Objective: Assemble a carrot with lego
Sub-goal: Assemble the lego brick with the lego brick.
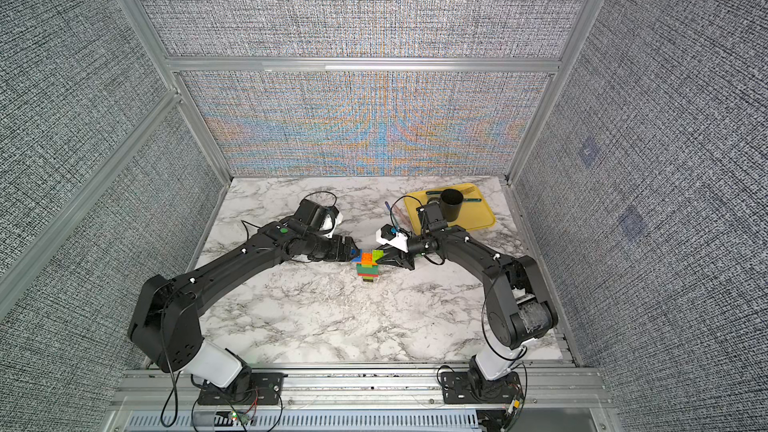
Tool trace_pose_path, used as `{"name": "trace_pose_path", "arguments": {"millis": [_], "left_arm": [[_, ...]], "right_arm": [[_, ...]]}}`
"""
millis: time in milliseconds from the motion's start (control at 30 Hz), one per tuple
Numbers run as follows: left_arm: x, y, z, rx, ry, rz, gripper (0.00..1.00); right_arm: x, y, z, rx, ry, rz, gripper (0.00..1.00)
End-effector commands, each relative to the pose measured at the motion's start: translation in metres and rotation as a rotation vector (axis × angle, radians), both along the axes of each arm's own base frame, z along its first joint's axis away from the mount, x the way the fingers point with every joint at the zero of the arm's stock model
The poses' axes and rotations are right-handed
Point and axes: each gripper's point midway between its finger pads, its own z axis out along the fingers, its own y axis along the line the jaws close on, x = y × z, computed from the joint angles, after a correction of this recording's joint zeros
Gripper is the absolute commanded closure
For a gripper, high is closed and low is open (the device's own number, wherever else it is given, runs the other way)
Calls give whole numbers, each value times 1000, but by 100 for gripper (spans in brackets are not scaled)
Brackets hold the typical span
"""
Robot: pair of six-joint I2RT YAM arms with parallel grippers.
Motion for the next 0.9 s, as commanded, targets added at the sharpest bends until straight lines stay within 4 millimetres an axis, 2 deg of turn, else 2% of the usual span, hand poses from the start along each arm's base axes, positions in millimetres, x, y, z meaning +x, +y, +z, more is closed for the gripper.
{"name": "trace_pose_path", "arguments": {"millis": [0, 867], "left_arm": [[6, -1, 0, 0, -18, 10, 9], [-2, 6, -6, 13, -6, 15, 9]], "right_arm": [[-1, -2, -4, -23, 12, -18, 89], [-2, -2, -7, -70, 20, -91, 90]]}}
